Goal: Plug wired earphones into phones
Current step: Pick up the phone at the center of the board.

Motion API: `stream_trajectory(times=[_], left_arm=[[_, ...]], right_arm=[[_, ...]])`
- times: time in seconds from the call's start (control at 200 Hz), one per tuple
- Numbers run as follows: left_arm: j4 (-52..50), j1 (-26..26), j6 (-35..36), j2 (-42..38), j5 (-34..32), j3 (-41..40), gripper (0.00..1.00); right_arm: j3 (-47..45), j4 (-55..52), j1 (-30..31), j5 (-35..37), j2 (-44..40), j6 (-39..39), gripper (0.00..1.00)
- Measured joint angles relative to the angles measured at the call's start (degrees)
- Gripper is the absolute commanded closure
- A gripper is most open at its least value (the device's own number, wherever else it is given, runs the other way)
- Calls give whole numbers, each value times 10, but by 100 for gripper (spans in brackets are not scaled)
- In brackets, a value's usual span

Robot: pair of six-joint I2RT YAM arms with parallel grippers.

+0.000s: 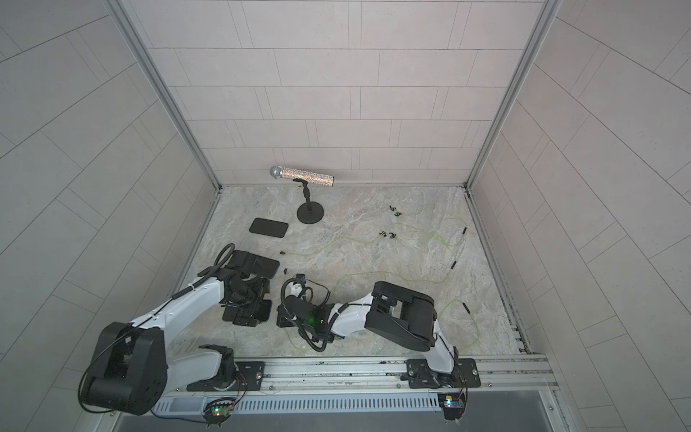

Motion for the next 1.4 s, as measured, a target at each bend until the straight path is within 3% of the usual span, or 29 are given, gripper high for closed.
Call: stream_trajectory(times=[0.355, 0.575, 0.726, 1.026, 1.401], left_arm=[[0, 21, 30, 44, 26, -7, 1], [4, 24, 37, 48, 44, -10, 16], [6, 25, 37, 47, 51, -12, 19], [2, 25, 33, 17, 31, -23, 27], [1, 25, 11, -32, 27, -25, 29]], right_arm=[[-7, 28, 0, 0, 8, 0, 100], [-8, 34, 0, 0, 10, 0, 100], [-13, 38, 0, 0, 10, 0, 100], [-28, 59, 0, 1, 13, 0, 100], [-43, 105, 0, -1, 13, 1, 100]])
